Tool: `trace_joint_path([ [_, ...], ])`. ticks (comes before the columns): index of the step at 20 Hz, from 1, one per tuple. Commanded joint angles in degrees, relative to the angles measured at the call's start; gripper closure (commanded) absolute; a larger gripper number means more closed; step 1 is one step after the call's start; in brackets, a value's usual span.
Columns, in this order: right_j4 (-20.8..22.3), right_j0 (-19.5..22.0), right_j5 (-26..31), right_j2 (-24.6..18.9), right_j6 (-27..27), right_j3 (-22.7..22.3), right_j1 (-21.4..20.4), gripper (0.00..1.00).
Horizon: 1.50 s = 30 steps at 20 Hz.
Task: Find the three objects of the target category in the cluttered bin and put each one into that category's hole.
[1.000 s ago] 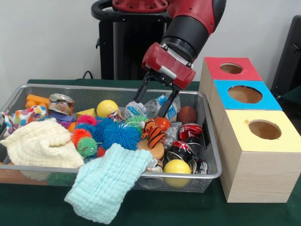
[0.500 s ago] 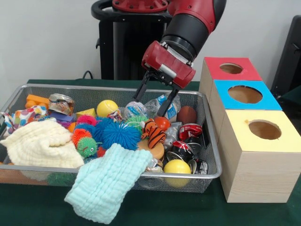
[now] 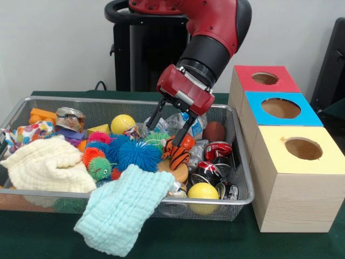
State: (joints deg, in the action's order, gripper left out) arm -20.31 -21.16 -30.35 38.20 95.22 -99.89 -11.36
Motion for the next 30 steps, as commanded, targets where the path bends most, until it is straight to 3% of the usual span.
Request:
trace_joint_path([
  [1, -5.09, -0.71, -7.08, -6.79, 14.39, -1.77, 5.62, 0.00],
  [13, -14.23, -5.44, -5.61, -6.54, 12.36, -0.29, 8.87, 0.00],
  [19, -11.71, -4.55, -5.94, -7.19, 14.02, -0.56, 7.70, 0.00],
  [23, -6.57, -0.93, -11.38, -10.05, 19.65, -0.56, 7.84, 0.00],
  [30, -6.54, -0.62, -13.16, -9.53, 16.74, -0.20, 10.17, 0.00],
])
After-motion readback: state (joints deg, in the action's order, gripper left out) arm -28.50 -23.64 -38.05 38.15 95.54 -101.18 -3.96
